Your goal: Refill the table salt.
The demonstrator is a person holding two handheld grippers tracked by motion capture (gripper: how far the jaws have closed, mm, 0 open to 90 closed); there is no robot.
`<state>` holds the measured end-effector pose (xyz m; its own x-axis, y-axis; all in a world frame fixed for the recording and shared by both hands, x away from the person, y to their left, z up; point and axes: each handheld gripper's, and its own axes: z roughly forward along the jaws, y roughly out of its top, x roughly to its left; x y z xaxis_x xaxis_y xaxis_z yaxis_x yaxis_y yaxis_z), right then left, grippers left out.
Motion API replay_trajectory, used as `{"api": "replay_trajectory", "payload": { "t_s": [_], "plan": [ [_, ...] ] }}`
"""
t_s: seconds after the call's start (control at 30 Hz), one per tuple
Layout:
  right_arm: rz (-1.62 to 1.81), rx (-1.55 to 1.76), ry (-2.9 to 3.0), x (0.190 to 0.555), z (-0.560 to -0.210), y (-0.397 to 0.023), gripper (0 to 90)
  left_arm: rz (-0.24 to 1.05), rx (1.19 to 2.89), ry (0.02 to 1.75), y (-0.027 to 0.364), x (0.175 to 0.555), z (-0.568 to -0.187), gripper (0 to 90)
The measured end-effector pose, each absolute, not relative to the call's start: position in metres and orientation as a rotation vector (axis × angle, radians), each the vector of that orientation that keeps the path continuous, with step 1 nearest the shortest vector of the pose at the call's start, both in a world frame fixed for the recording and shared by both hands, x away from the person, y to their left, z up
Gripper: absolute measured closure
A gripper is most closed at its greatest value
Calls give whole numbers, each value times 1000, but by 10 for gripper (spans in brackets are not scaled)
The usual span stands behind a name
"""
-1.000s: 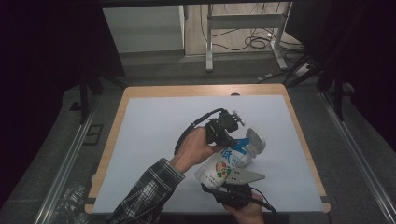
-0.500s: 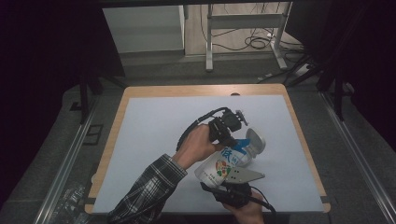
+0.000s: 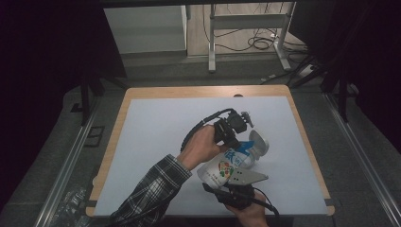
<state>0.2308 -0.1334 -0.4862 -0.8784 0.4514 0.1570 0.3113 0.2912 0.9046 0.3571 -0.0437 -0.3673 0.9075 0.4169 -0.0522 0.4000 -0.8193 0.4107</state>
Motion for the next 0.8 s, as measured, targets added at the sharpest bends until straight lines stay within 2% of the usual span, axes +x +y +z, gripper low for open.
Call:
{"api": "replay_trajectory", "payload": {
  "t_s": [0.8],
  "plan": [
    [1650,716,2410,230,-487,-133,733,57,2646,597,-44,357,-368,899]
  ]
}}
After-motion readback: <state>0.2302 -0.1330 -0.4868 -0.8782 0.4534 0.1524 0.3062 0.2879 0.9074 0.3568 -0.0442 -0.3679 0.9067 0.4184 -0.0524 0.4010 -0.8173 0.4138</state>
